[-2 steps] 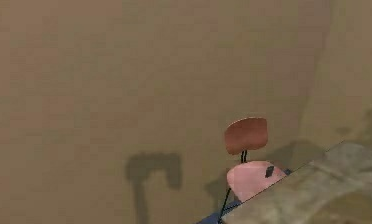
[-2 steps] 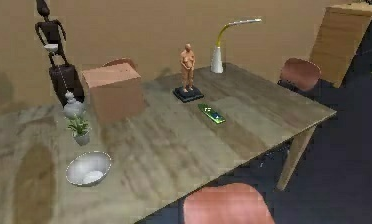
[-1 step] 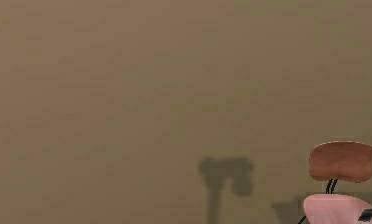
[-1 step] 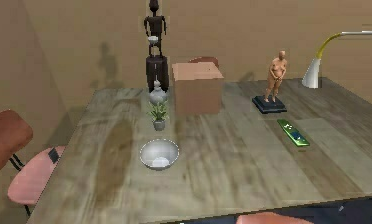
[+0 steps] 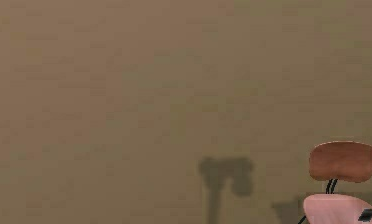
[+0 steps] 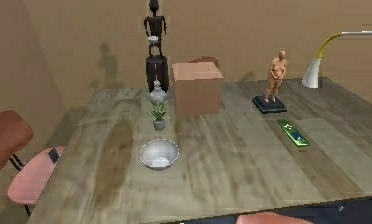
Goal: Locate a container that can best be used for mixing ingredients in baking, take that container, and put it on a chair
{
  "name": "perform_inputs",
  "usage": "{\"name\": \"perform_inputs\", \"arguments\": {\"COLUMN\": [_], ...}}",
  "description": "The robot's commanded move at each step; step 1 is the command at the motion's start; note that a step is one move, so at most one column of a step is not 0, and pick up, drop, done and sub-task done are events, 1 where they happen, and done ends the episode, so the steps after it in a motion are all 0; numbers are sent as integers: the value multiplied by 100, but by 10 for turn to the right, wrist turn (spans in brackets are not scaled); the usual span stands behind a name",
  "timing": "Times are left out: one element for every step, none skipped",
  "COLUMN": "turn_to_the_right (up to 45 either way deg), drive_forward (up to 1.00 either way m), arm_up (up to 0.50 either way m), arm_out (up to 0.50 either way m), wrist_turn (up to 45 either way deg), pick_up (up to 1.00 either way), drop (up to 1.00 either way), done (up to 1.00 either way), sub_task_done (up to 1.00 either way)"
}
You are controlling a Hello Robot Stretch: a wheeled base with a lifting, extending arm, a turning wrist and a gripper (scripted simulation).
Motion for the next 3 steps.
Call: {"name": "perform_inputs", "arguments": {"turn_to_the_right": [0, 0, 0], "drive_forward": [0, 0, 0], "arm_up": [38, 0, 0], "arm_out": [0, 22, 0], "wrist_turn": [0, 0, 450], "pick_up": [0, 0, 0], "drop": [0, 0, 0], "done": [0, 0, 0], "sub_task_done": [0, 0, 0]}}
